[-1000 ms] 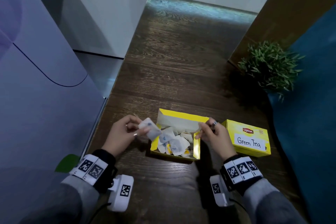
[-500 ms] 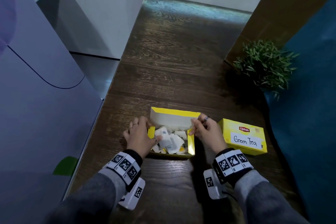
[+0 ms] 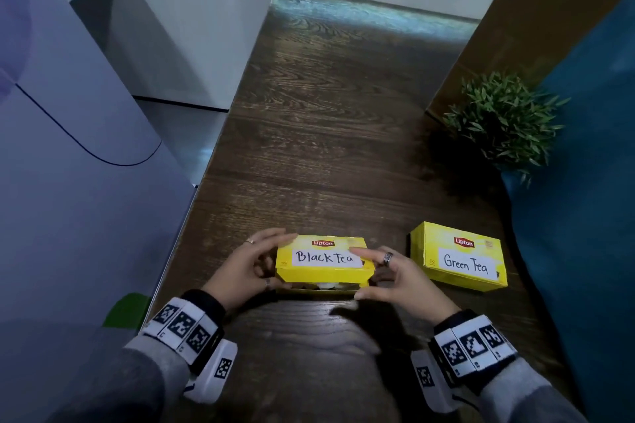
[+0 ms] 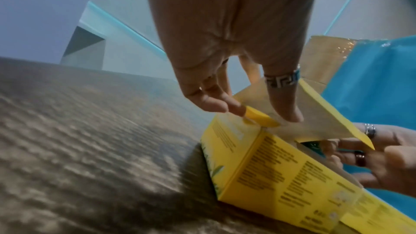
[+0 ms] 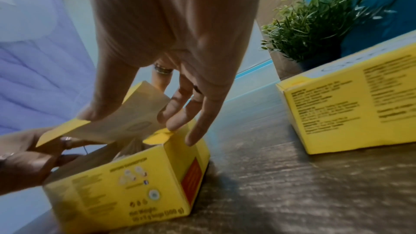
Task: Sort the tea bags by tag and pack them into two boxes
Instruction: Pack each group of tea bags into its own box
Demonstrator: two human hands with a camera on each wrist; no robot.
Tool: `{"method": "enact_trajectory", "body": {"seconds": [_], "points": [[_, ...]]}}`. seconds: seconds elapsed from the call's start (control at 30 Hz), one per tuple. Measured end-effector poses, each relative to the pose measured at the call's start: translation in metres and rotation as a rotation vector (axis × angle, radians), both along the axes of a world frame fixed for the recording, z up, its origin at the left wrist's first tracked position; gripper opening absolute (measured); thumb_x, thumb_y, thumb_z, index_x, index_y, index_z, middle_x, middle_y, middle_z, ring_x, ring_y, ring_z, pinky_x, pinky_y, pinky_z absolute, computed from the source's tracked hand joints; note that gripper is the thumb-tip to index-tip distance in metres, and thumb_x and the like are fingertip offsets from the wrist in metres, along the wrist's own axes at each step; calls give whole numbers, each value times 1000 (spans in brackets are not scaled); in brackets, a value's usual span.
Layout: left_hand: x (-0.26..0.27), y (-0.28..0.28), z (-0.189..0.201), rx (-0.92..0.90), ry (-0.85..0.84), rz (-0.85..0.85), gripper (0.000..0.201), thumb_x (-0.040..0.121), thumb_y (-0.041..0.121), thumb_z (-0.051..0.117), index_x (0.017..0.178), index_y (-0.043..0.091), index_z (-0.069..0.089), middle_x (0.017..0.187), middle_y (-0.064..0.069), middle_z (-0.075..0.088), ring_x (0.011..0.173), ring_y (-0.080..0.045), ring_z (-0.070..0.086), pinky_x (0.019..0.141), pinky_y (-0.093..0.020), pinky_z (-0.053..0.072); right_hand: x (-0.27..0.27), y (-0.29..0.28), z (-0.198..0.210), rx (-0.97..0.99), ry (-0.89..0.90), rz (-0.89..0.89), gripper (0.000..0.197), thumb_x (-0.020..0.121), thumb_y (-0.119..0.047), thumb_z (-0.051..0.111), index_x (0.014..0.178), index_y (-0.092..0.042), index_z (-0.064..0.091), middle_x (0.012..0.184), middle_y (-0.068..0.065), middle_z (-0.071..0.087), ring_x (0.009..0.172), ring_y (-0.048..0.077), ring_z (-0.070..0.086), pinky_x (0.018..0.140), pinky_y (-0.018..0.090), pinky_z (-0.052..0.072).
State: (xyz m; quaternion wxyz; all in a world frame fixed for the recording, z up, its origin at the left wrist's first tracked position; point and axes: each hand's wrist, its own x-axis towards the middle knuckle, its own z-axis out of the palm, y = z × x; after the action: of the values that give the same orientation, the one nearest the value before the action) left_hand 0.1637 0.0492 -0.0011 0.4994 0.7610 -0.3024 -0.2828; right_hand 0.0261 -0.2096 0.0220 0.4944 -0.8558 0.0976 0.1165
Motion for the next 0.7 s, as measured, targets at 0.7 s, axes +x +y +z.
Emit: {"method": "enact_trajectory", "body": {"seconds": [0.7], "points": [[4,-3,10,289,-157,-251,81,65,19,83,96,81,40,143,23,14,135,0,12,111,-20,16,-8,13,-37,-310,-396,-86,43,77,-23,74,118,-30,63,79,-9,45,75,5,49,72,11,40]]}}
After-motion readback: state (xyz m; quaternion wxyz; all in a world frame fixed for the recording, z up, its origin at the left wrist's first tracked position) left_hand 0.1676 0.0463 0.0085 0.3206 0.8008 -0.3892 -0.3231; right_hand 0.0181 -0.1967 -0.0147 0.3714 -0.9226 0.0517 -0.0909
